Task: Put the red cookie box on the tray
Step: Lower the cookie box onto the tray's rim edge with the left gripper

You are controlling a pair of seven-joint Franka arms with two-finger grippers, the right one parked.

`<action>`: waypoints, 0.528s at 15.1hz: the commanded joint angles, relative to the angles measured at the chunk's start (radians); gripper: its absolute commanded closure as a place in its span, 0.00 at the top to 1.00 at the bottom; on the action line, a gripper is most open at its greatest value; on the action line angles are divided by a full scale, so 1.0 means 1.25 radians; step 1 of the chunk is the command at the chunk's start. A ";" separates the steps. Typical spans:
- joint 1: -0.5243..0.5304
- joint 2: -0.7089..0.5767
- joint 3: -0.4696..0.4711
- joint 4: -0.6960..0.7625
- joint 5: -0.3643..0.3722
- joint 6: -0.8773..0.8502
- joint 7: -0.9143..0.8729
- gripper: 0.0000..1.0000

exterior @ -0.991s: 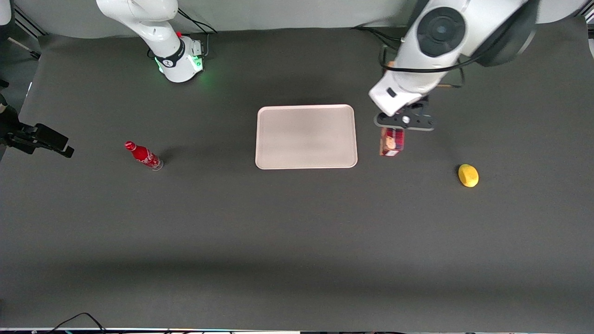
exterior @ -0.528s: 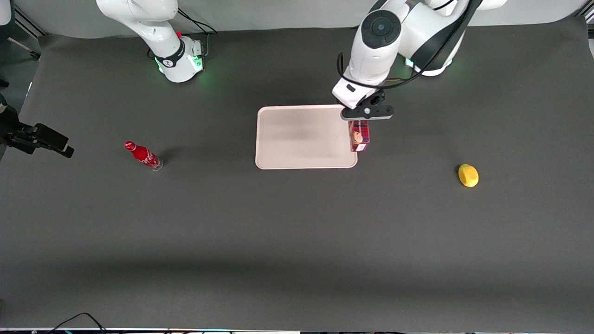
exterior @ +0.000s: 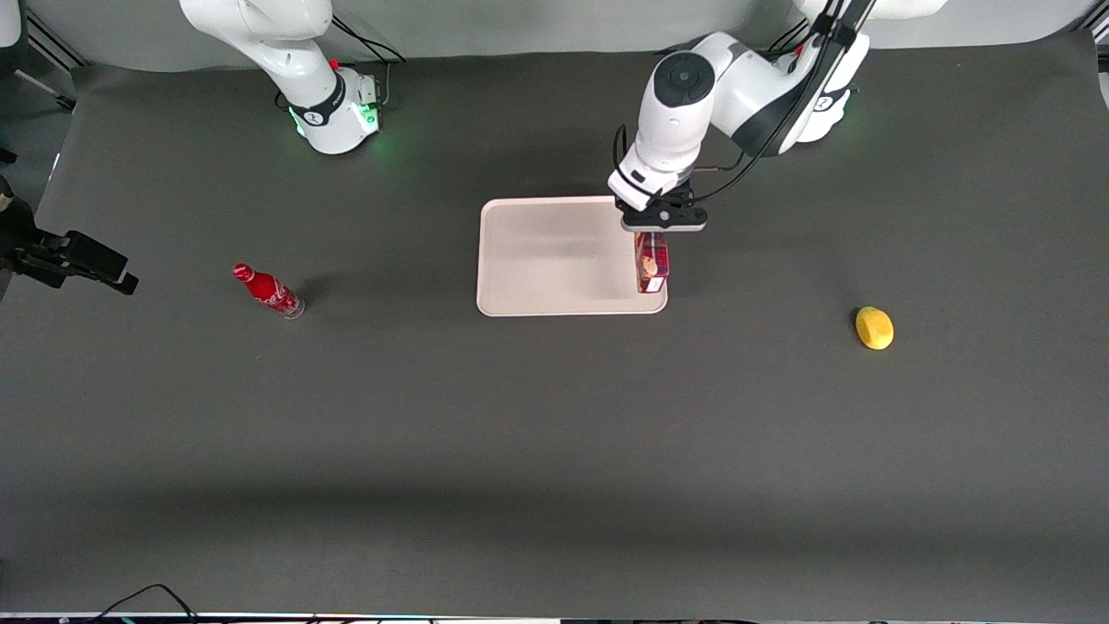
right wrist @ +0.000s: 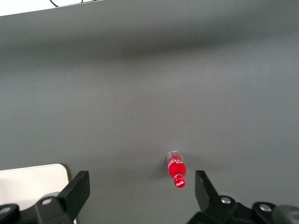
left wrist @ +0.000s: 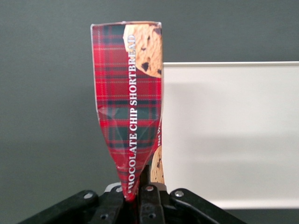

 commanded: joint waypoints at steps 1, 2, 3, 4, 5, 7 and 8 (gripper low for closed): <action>-0.011 0.081 0.002 0.002 0.098 0.055 -0.099 0.00; -0.012 0.106 0.002 0.002 0.101 0.075 -0.102 0.00; -0.016 0.127 0.002 0.002 0.113 0.089 -0.103 0.00; -0.016 0.143 0.002 0.002 0.131 0.100 -0.112 0.00; -0.018 0.158 0.002 0.002 0.144 0.110 -0.129 0.00; -0.024 0.180 0.002 0.002 0.176 0.121 -0.143 0.00; -0.024 0.187 0.002 0.003 0.181 0.123 -0.144 0.00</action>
